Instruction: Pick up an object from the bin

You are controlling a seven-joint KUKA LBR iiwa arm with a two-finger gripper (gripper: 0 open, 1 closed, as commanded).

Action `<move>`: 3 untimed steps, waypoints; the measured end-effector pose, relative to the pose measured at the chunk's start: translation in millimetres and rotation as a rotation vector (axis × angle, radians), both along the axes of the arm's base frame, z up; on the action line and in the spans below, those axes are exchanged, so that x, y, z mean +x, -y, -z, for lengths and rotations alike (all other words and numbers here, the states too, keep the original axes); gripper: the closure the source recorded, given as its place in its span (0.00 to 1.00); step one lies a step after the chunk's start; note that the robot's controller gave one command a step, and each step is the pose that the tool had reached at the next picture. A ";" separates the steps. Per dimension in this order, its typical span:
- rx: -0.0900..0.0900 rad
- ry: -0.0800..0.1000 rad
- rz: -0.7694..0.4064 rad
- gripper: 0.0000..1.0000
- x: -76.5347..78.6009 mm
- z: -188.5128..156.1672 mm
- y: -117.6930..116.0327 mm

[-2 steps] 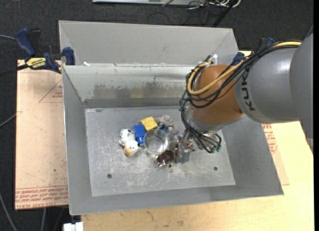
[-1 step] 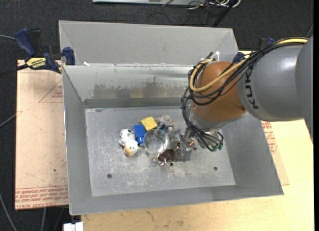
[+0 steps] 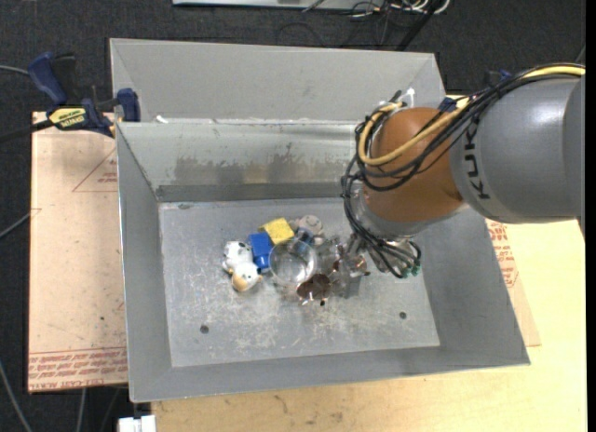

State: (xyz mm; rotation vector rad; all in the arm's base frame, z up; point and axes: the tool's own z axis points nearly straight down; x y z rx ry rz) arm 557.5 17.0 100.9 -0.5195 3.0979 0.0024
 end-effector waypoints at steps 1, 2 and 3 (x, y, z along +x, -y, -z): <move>0.000 0.003 0.001 1.00 0.8 -10.7 0.1; 0.000 0.004 0.001 1.00 1.1 -18.4 0.1; 0.000 0.003 0.001 1.00 0.9 -23.9 0.0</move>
Offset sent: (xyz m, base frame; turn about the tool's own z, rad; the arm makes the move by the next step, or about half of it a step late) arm 0.0000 0.0001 0.0084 0.0000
